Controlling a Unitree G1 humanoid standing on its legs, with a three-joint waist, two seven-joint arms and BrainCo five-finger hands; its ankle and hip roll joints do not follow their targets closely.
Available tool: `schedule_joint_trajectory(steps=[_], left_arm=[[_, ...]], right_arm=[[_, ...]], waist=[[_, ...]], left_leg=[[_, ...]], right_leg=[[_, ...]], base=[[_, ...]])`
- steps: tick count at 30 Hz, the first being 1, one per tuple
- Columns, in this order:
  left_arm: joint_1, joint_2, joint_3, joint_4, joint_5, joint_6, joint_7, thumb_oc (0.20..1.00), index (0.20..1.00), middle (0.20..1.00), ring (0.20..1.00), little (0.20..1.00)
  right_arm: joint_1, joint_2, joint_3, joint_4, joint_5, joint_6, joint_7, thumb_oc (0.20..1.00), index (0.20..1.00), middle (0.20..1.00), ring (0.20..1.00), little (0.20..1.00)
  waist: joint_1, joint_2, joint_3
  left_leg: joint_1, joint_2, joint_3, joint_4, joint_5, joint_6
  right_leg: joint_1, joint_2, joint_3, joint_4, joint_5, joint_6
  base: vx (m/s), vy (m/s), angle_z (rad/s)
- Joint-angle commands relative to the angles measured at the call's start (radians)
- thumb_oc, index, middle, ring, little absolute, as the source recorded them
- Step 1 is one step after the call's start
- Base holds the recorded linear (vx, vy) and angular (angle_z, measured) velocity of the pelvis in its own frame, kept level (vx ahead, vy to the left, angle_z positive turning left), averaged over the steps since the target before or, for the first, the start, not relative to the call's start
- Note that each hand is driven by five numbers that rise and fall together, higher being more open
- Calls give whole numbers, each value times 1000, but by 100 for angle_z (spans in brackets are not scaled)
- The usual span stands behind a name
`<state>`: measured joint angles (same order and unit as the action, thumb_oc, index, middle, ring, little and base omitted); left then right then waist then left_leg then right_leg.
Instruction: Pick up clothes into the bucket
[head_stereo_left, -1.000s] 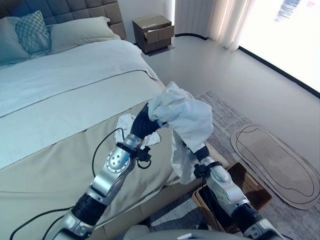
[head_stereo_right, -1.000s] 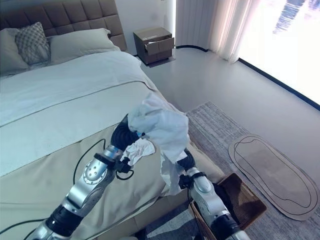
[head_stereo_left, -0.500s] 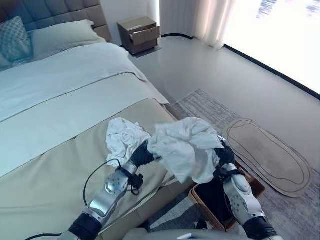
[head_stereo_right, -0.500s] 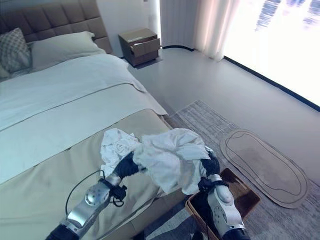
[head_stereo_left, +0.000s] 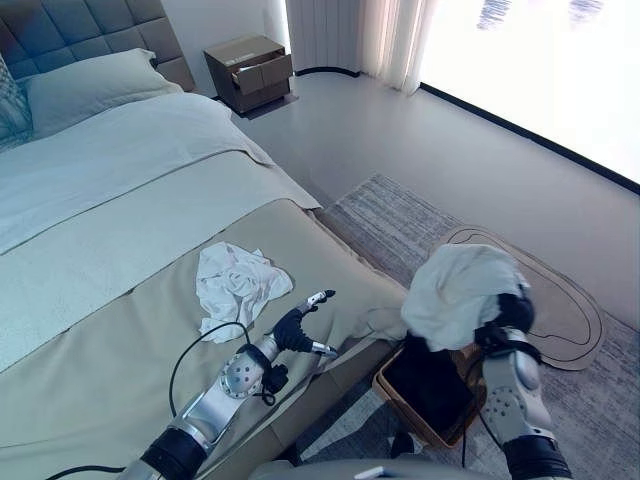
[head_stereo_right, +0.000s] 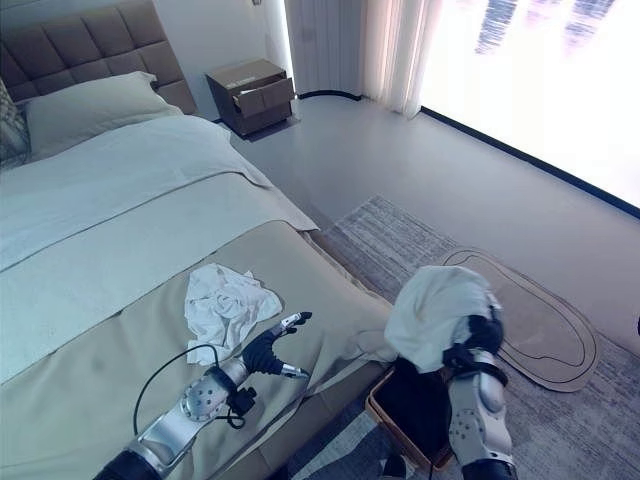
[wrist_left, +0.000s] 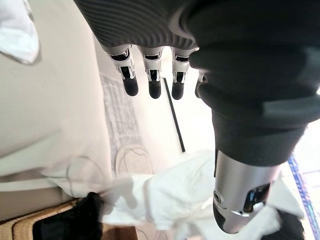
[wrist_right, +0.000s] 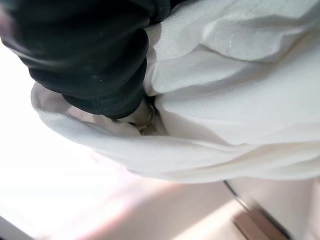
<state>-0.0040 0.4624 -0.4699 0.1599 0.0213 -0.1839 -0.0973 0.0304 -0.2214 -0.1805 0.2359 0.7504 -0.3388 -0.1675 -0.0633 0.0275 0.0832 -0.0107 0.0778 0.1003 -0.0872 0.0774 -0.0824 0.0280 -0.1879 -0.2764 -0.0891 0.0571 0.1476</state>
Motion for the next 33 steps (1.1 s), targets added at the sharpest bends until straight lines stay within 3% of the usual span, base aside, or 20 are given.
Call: schedule_joint_trajectory(steps=[1, 8, 18, 24, 28, 31, 33], left_arm=[[10, 55, 93, -5, -53, -57, 10, 1000, 1000, 1000, 1000, 1000], [92, 50, 234, -46, -164, -77, 33, 1000, 1000, 1000, 1000, 1000], [84, 41, 290, -192, -284, -102, 41, 1000, 1000, 1000, 1000, 1000], [0, 8, 260, -223, -326, -155, 121, 1000, 1000, 1000, 1000, 1000], [-51, -9, 249, -233, -333, -177, 189, 1000, 1000, 1000, 1000, 1000], [-88, 39, 240, -316, -247, -196, 253, 1000, 1000, 1000, 1000, 1000], [-100, 49, 237, -329, -236, -200, 267, 1000, 1000, 1000, 1000, 1000]], right_arm=[[-78, -60, -122, -84, -24, -116, -48, 200, 200, 200, 200, 200], [-66, -144, -251, -83, -108, -135, -109, 200, 200, 200, 200, 200], [-83, -199, -237, -23, -199, -81, -162, 200, 200, 200, 200, 200], [-214, -228, -126, 49, -199, -61, -183, 200, 200, 200, 200, 200], [-299, -223, -59, 78, -176, -67, -203, 200, 200, 200, 200, 200], [-362, -218, -12, 102, -182, -75, -241, 200, 200, 200, 200, 200], [-381, -220, -1, 107, -185, -80, -254, 200, 200, 200, 200, 200]], waist=[[9, -27, -8], [14, -36, -11], [15, -22, 33], [11, 19, 157], [14, 16, 257], [13, 12, 329], [11, 11, 336]], left_leg=[[-1, 26, -1, 43, -73, 10], [-3, 24, 0, 50, -78, 11], [-34, 12, -3, 81, -84, 13], [-100, -8, 26, 151, -108, 33], [-214, 8, 42, 305, -146, 38], [-329, 28, 30, 413, -169, 36], [-383, 34, 25, 461, -180, 35]], right_leg=[[-40, -73, 17, 68, 26, 59], [-38, -71, 18, 63, 25, 59], [-69, -83, 31, 85, 28, 59], [-208, -119, 94, 216, 13, 59], [-318, -120, 141, 294, 7, 48], [-427, -115, 151, 385, -16, 35], [-475, -111, 158, 422, -28, 30]], base=[[19, -3, -6], [6, -6, -3], [-35, -9, -4], [-165, 65, -21], [-178, -21, -30], [-140, -73, -10], [-129, -45, 3]])
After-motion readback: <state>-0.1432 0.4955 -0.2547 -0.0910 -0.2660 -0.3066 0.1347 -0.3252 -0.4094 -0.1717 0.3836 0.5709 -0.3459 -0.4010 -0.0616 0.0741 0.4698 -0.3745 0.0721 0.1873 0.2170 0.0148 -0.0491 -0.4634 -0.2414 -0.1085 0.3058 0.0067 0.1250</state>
